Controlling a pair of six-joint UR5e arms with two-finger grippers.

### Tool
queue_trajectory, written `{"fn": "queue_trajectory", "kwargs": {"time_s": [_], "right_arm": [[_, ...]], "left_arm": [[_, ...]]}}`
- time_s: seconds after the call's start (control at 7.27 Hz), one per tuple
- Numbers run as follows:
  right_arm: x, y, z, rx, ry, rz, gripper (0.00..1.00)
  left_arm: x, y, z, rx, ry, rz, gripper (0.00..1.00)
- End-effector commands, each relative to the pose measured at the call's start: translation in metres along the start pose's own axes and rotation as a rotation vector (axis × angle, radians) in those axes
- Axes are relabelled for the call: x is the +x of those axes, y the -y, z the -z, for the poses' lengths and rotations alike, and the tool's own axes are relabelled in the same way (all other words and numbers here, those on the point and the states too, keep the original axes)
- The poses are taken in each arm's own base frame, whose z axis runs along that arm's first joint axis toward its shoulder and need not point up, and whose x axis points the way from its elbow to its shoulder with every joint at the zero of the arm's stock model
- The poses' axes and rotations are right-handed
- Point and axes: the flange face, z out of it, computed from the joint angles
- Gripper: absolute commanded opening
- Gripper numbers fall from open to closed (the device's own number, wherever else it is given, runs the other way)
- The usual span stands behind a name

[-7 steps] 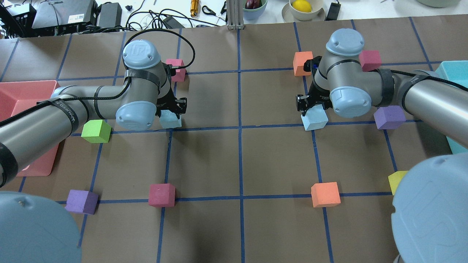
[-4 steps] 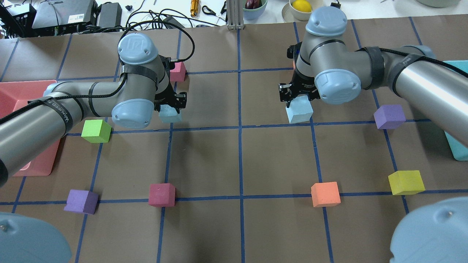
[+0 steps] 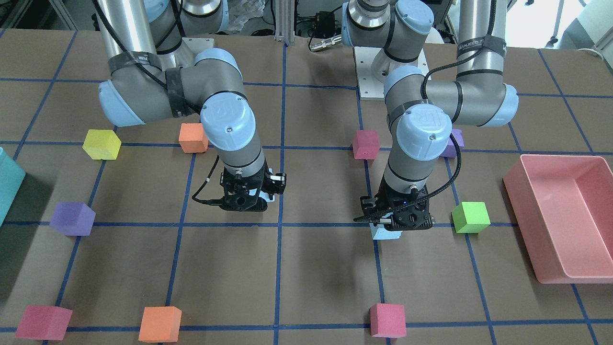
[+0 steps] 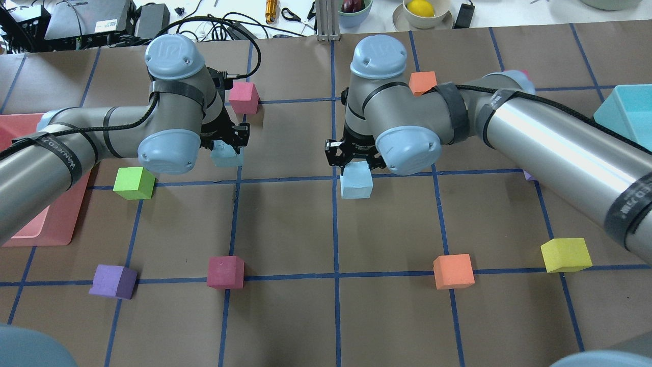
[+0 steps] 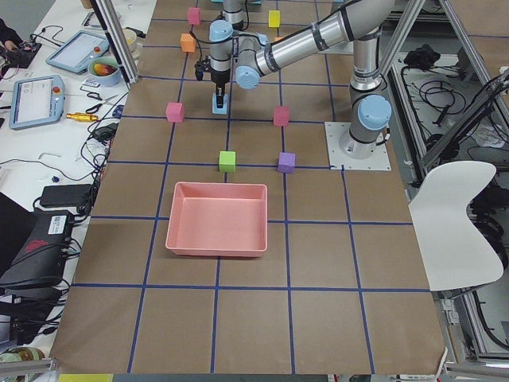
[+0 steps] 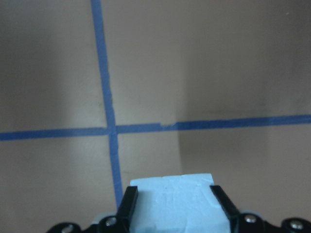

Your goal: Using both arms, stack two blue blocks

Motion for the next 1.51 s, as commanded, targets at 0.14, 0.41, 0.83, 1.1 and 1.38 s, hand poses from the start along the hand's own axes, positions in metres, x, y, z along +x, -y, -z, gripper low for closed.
{"fn": "queue_trajectory", "kwargs": {"time_s": [0.14,0.41,0.83,1.1,1.38], "right_arm": [[-0.012,-0.017,-0.035,0.004,0.006,0.032,0.0],[-0.017,-0.018,-0.049,-0.023,0.013,0.031,0.0],[-0.019,-0.019,-0.06,-0.036,0.007,0.029,0.13],[-0.02,-0.017,-0.059,-0.029,0.011,0.03,0.85],[-0.022,-0.008,-0.064,-0.028,0.012,0.014,1.0]], "left_arm": [[-0.001,-0.002,0.007,0.001,-0.002,-0.012,0.0],[0.008,-0.011,0.017,-0.014,-0.013,-0.02,0.0],[0.01,-0.015,0.021,-0.026,-0.025,-0.019,0.0],[0.018,-0.022,0.026,-0.022,-0.023,-0.012,0.0],[0.021,-0.026,0.036,-0.026,-0.025,-0.015,0.0]]}}
